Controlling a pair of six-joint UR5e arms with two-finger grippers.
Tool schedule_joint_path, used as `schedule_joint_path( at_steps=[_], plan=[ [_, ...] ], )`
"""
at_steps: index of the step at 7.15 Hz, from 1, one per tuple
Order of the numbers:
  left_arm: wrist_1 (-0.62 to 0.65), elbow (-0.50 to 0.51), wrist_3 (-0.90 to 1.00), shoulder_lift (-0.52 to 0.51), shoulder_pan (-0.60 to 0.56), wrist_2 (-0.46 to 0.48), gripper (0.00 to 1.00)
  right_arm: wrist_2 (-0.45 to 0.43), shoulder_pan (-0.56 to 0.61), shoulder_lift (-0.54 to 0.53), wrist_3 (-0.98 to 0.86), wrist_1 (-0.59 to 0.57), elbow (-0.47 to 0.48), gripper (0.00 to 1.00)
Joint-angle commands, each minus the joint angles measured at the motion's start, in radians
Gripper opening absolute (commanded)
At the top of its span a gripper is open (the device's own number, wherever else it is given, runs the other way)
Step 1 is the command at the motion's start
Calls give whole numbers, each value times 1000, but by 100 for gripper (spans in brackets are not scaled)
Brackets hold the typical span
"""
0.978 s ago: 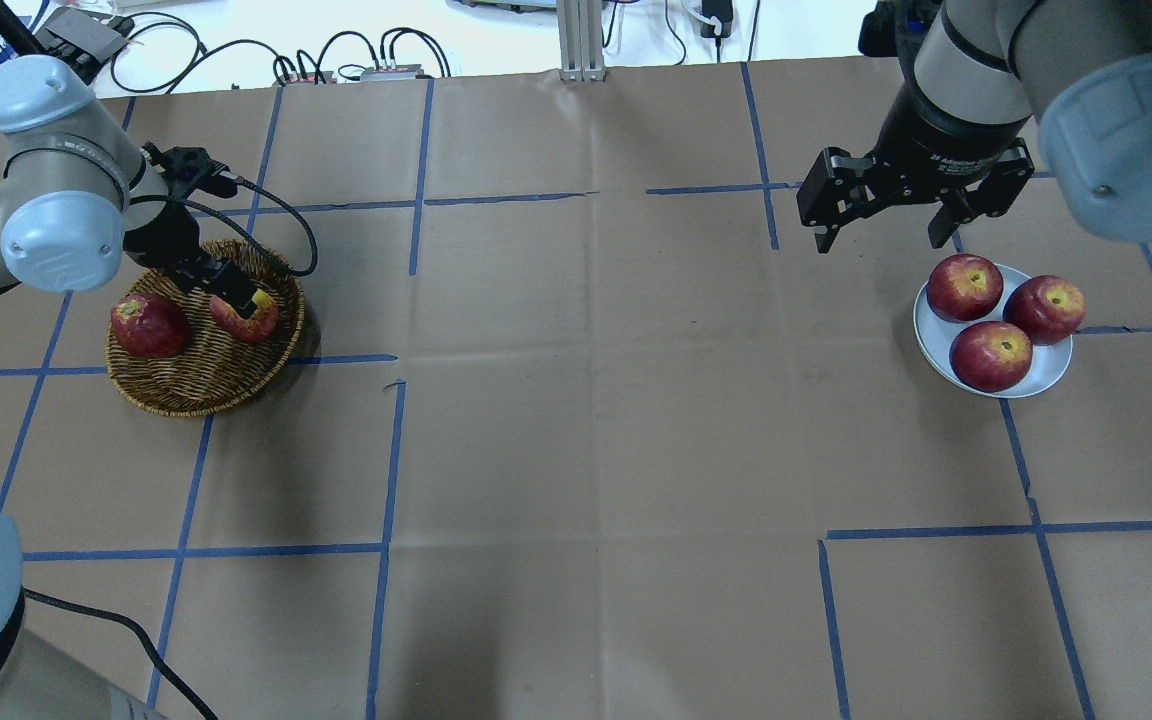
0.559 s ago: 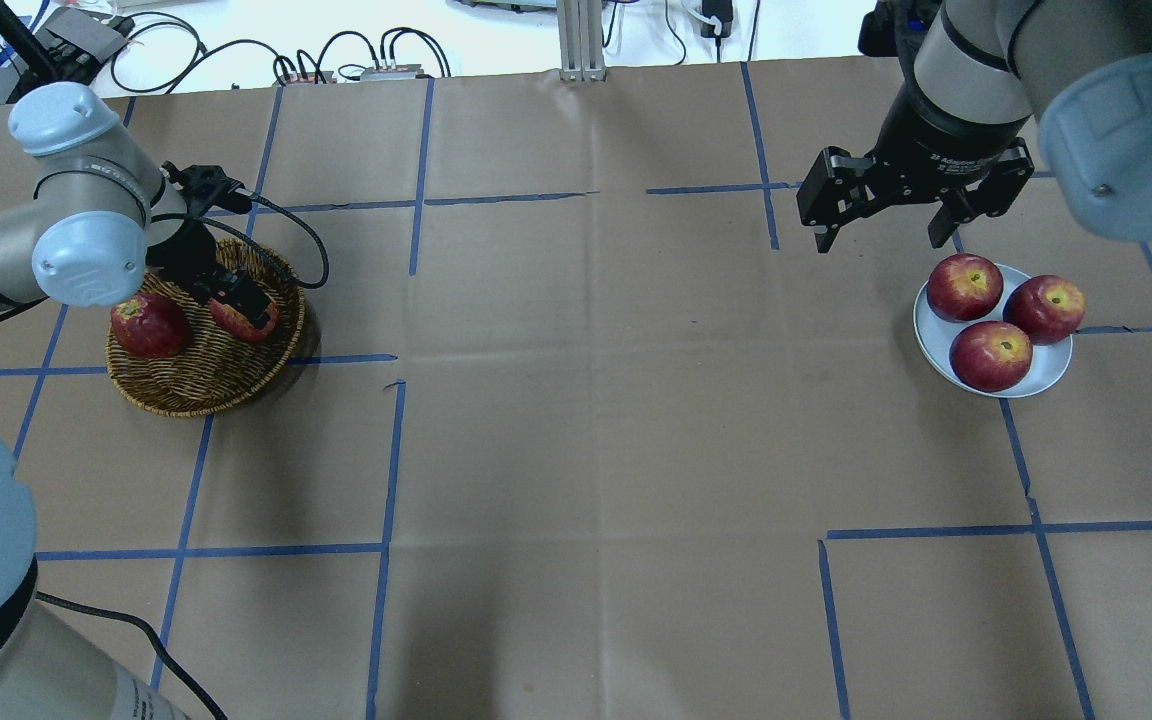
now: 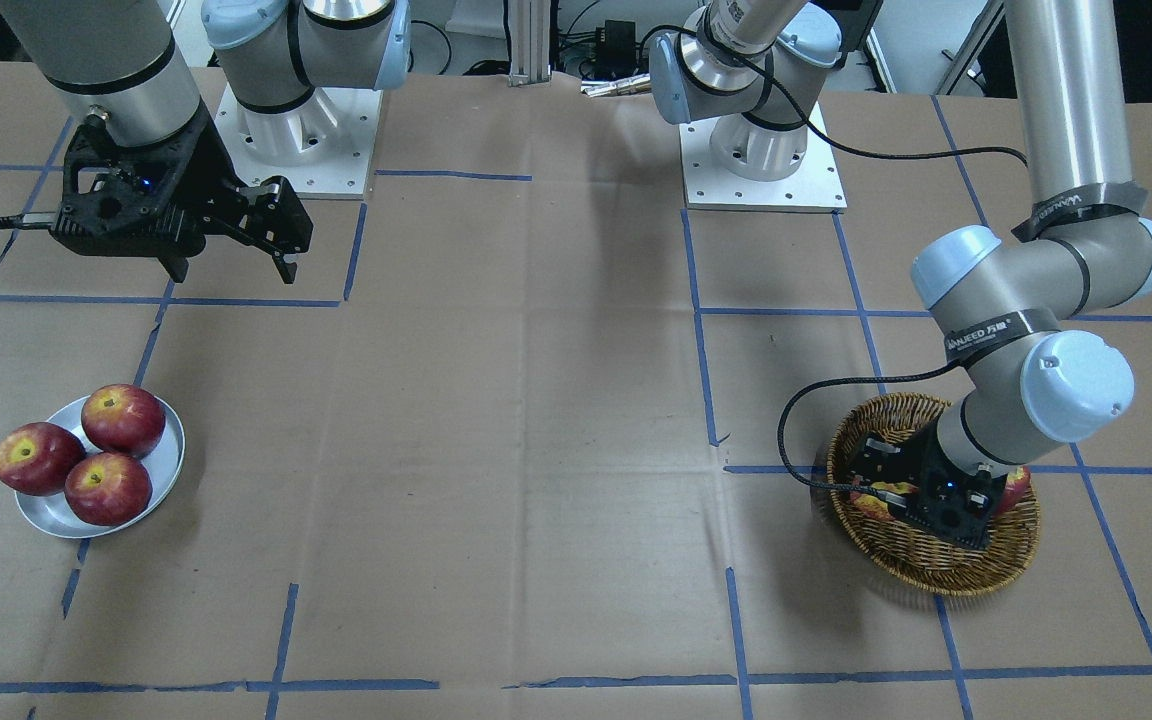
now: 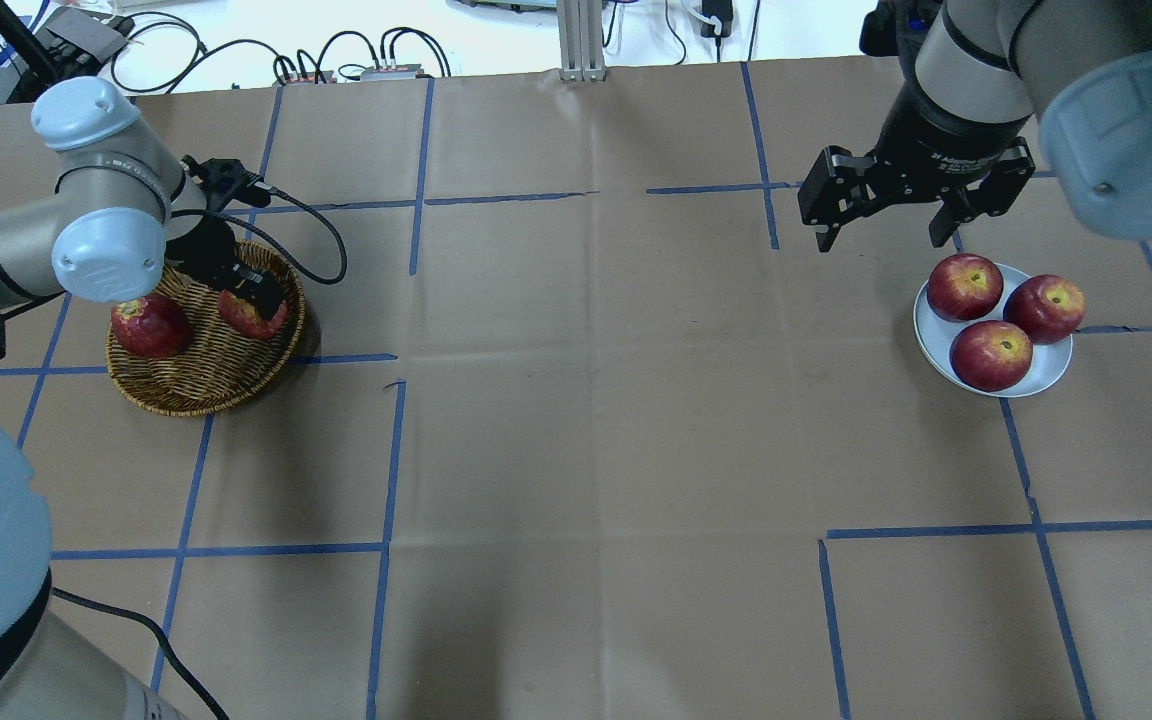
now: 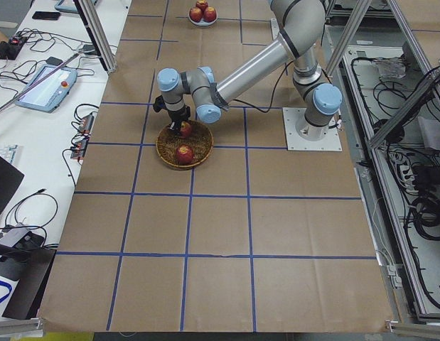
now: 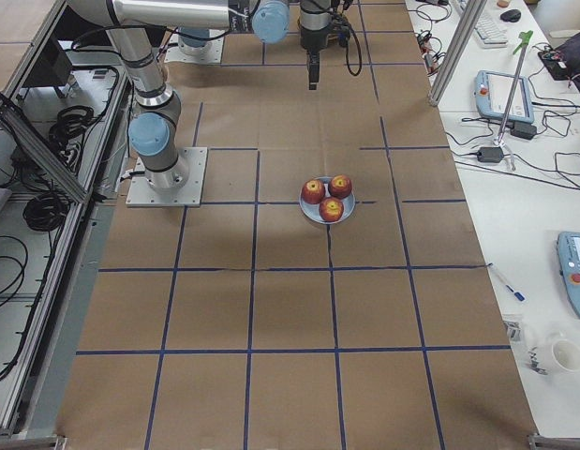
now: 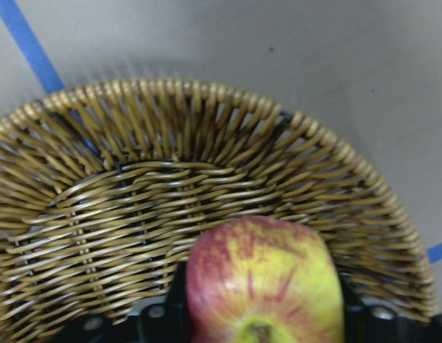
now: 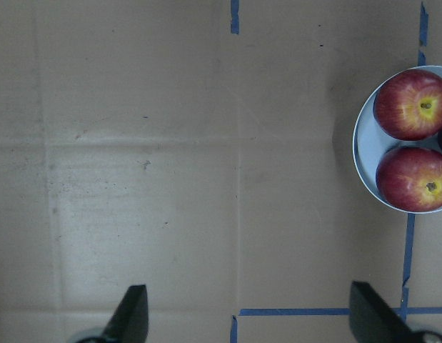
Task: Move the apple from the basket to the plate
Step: 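Lift the apple with the left gripper and set it on the table center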
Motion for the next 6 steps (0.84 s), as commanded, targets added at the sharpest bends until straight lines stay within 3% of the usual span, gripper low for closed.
schedule_joint_path(
  at_steps=[1, 3, 4, 5, 6],
  plan=[
    [-192, 62, -259, 111, -156, -2, 28, 0, 0, 0, 0, 0, 0, 100],
    [-220, 134, -626, 87, -387, -23, 28, 0, 0, 0, 0, 0, 0, 100],
    [-191, 141, -723, 44, -472, -84, 28, 0, 0, 0, 0, 0, 0, 100],
    [-76, 139, -837, -22, -526, -144, 28, 0, 0, 0, 0, 0, 0, 100],
    [-12, 141, -886, -95, -570, -134, 28, 0, 0, 0, 0, 0, 0, 100]
  ],
)
